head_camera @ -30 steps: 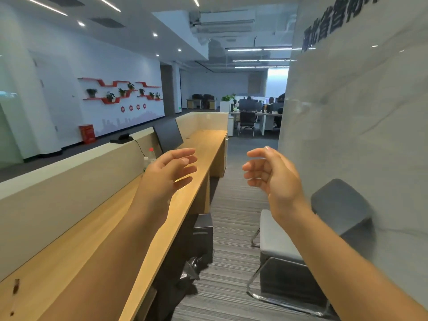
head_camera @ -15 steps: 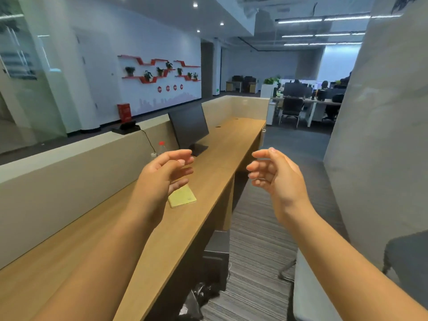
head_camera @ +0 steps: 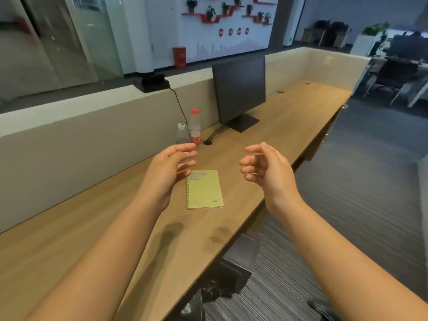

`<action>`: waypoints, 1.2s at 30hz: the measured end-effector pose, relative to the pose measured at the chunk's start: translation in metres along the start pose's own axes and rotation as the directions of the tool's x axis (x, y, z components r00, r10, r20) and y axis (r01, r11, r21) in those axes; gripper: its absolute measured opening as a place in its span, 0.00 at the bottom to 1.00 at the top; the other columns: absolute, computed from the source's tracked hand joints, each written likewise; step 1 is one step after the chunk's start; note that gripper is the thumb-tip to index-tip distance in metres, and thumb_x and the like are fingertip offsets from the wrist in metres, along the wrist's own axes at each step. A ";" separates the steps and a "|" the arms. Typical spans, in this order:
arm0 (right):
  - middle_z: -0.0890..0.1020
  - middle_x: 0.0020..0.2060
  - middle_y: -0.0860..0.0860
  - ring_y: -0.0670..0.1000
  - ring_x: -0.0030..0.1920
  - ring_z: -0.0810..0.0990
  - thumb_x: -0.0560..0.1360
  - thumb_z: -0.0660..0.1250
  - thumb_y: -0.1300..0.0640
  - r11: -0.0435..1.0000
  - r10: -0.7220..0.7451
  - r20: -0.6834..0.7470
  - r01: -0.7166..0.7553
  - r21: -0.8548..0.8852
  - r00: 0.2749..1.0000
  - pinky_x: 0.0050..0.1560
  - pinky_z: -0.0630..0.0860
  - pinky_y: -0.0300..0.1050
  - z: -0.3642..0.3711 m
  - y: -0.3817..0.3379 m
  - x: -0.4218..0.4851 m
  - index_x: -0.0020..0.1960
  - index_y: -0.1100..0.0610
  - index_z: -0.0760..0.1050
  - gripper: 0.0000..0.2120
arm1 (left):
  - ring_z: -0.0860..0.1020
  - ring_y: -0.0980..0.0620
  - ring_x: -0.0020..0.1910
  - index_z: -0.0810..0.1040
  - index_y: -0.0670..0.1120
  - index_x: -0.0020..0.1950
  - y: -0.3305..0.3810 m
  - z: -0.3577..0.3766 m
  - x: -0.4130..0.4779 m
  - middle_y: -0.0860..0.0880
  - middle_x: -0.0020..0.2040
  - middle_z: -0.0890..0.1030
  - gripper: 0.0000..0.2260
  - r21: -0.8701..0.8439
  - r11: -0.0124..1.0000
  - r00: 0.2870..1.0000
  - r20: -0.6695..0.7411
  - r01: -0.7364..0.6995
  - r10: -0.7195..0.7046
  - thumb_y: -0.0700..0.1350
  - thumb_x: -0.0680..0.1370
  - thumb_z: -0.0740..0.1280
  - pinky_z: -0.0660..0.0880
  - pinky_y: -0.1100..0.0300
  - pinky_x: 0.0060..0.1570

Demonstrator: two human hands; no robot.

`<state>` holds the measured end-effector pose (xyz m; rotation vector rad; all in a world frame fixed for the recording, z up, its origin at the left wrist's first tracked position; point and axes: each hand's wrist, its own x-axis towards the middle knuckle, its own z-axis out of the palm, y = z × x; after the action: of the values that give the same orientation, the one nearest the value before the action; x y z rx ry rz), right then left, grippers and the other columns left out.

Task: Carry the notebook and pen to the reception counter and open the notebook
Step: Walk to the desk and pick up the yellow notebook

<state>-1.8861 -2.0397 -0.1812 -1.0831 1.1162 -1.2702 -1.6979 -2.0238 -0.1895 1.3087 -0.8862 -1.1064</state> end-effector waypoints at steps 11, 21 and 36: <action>0.78 0.41 0.56 0.53 0.39 0.75 0.77 0.56 0.57 0.864 0.422 -0.185 -0.455 -0.216 0.888 0.44 0.71 0.47 0.017 0.181 0.201 0.48 0.56 0.74 0.08 | 0.76 0.48 0.39 0.72 0.47 0.37 -0.161 0.008 0.201 0.50 0.34 0.73 0.09 0.189 0.828 0.845 -0.211 0.528 -0.491 0.36 0.76 0.62 0.75 0.66 0.37; 0.72 0.32 0.47 0.54 0.36 0.71 0.66 0.56 0.52 0.714 0.596 -0.161 -0.611 -0.341 0.787 0.35 0.70 0.43 0.029 0.284 0.272 0.35 0.48 0.70 0.05 | 0.77 0.44 0.50 0.80 0.42 0.54 -0.236 0.007 0.273 0.43 0.50 0.79 0.17 0.171 0.754 0.739 -0.423 0.634 -0.525 0.41 0.66 0.69 0.73 0.56 0.52; 0.80 0.46 0.51 0.54 0.48 0.78 0.75 0.57 0.54 0.826 0.443 -0.139 -0.463 -0.321 0.886 0.50 0.73 0.47 0.060 0.244 0.279 0.51 0.54 0.76 0.10 | 0.83 0.49 0.39 0.76 0.45 0.58 -0.184 -0.009 0.239 0.45 0.49 0.84 0.09 -0.091 0.889 0.870 -0.182 0.449 -0.458 0.43 0.79 0.63 0.77 0.58 0.39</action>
<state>-1.7937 -2.3152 -0.4191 -0.9530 1.5772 -0.7432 -1.6457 -2.2382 -0.3954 1.6058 -0.4047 -1.3169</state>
